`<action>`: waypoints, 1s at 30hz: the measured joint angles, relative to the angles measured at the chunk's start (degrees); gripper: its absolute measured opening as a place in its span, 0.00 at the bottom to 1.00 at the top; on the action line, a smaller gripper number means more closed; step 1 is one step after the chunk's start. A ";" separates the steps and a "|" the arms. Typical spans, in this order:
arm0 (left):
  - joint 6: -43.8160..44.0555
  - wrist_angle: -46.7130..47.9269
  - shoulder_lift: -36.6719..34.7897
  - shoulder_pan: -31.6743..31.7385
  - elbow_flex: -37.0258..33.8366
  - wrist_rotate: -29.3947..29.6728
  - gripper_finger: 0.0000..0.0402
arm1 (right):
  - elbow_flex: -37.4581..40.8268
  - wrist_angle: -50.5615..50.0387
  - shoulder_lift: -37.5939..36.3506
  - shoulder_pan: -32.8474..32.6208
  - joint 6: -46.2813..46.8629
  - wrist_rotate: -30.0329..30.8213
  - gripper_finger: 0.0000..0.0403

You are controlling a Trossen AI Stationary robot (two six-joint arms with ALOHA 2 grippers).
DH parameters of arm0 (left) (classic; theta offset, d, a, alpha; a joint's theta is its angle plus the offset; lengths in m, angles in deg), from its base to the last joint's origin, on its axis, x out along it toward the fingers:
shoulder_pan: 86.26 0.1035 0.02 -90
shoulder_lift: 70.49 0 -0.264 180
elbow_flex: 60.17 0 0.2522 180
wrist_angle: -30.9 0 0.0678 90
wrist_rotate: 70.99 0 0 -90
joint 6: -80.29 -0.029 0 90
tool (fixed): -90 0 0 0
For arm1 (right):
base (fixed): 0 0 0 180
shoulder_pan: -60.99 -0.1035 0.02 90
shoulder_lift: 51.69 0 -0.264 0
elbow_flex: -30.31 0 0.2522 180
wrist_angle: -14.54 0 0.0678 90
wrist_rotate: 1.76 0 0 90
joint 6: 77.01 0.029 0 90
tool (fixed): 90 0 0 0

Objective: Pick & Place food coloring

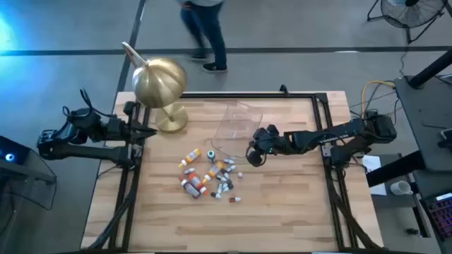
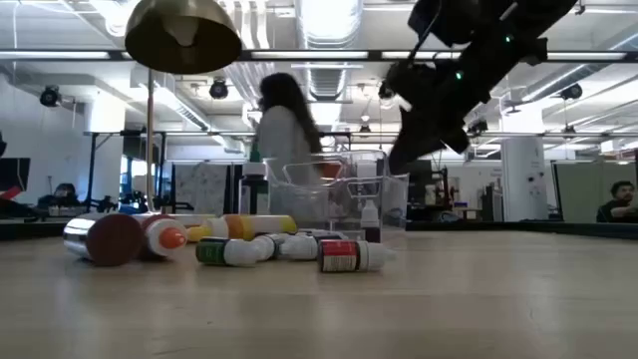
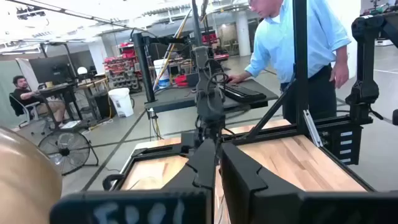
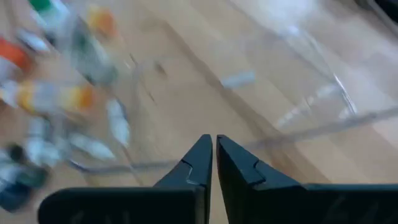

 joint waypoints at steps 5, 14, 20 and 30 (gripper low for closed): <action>0.00 -0.07 0.00 0.00 0.00 0.00 0.00 | -0.07 2.96 -0.58 0.07 0.01 0.44 0.04; 0.00 -0.11 0.00 0.00 0.00 0.00 0.00 | -0.11 3.85 -0.36 0.02 0.02 0.72 0.04; 0.00 -0.09 0.00 0.00 0.00 -0.02 0.00 | -0.11 3.87 -0.36 0.02 0.01 0.87 0.04; 0.00 0.04 0.00 0.00 0.00 -0.02 0.00 | -0.16 3.96 -0.38 0.02 0.00 0.87 0.04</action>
